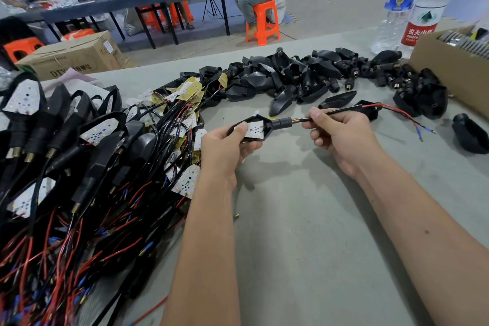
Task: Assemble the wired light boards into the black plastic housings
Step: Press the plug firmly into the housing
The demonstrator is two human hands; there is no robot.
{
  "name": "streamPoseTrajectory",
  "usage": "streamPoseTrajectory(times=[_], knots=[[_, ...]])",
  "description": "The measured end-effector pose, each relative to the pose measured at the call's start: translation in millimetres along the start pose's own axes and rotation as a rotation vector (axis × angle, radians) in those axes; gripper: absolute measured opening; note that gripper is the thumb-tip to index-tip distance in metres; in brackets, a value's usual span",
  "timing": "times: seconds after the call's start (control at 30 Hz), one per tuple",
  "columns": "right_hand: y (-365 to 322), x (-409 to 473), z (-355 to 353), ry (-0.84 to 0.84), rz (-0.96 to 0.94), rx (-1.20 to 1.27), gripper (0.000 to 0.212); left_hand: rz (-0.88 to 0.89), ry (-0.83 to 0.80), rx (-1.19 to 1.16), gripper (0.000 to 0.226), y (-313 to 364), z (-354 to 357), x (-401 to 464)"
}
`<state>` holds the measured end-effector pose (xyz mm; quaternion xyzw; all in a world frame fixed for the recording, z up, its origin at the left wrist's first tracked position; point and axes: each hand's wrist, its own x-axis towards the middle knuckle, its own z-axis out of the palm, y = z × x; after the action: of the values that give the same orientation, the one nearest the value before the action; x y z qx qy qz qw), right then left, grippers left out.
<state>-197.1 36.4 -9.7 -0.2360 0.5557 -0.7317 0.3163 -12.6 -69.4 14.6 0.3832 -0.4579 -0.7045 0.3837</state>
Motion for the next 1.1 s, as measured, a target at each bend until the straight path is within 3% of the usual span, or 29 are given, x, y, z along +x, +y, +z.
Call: streamPoseTrajectory(times=[0.13, 0.33, 0.43, 0.73, 0.87, 0.93, 1.03, 1.1], knots=[[0, 0, -1, -0.032, 0.003, -0.015, 0.017, 0.087, 0.071, 0.055, 0.014, -5, 6, 2], [2, 0, -1, -0.039, -0.007, -0.029, 0.011, 0.112, -0.031, 0.165, 0.003, -4, 1, 3], [2, -2, 2, -0.039, -0.017, -0.060, 0.012, 0.137, 0.017, 0.180, 0.005, -5, 3, 3], [-3, -3, 1, -0.044, 0.028, 0.025, 0.016, 0.072, 0.012, 0.041, 0.008, -5, 9, 0], [-5, -7, 7, -0.101, 0.029, -0.134, 0.032, 0.105, 0.049, 0.027, 0.010, -2, 10, -1], [-1, -11, 12, -0.015, -0.110, -0.348, 0.037, 0.137, 0.082, 0.045, 0.011, -1, 9, 0], [2, -13, 13, 0.242, -0.550, -0.745, 0.041, 0.120, 0.109, 0.048, 0.015, 0, 5, 0], [-3, -14, 14, 0.255, -0.736, -0.890, 0.028, 0.084, 0.114, 0.018, 0.020, 2, 2, 0]])
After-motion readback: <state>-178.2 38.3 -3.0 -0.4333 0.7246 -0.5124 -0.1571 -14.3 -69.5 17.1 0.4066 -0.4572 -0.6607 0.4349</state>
